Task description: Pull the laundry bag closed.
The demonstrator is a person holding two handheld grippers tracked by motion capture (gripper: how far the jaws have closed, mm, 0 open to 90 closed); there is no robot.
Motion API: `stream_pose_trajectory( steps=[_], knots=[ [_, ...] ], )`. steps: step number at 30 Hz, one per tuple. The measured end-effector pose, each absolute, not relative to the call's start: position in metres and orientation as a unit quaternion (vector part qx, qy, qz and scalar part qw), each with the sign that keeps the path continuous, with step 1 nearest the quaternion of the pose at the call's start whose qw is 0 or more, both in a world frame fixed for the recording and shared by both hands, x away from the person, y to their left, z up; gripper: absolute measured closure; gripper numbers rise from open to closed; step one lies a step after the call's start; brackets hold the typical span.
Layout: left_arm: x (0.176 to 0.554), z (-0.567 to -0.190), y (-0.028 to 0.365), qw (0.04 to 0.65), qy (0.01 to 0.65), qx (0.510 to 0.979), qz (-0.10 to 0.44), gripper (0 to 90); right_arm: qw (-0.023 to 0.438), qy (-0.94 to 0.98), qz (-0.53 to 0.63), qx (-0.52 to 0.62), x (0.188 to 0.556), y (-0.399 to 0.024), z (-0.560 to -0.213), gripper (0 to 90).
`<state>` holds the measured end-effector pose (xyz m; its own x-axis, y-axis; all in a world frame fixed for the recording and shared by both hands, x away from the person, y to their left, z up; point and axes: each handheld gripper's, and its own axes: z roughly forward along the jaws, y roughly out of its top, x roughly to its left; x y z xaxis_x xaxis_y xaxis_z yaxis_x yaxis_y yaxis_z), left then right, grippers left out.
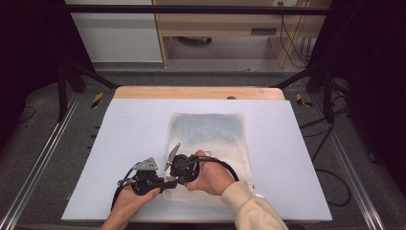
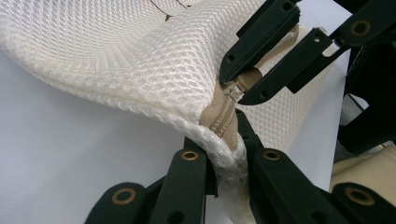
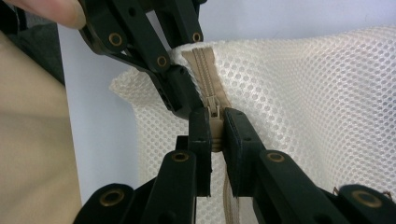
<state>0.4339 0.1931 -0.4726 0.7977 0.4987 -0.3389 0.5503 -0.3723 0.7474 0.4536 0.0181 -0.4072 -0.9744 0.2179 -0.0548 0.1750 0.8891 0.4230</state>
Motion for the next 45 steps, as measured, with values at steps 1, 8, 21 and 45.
stream_pose_trajectory(
  steps=[1,8,21,45],
  knots=[
    [0.434,-0.473,0.193,0.462,0.317,0.828,-0.028,85.2,0.051,0.971,0.212,0.1,0.454,0.018,-0.408,82.0],
    [0.434,-0.473,0.193,0.463,0.316,0.828,-0.029,85.2,0.049,0.971,0.209,0.109,0.455,0.011,-0.411,82.0],
    [0.433,-0.473,0.192,0.463,0.309,0.83,-0.031,85.1,0.045,0.97,0.209,0.121,0.456,-0.001,-0.413,82.0],
    [0.432,-0.473,0.191,0.465,0.307,0.83,-0.029,85.1,0.048,0.968,0.21,0.132,0.456,-0.016,-0.413,82.0]
  ],
)
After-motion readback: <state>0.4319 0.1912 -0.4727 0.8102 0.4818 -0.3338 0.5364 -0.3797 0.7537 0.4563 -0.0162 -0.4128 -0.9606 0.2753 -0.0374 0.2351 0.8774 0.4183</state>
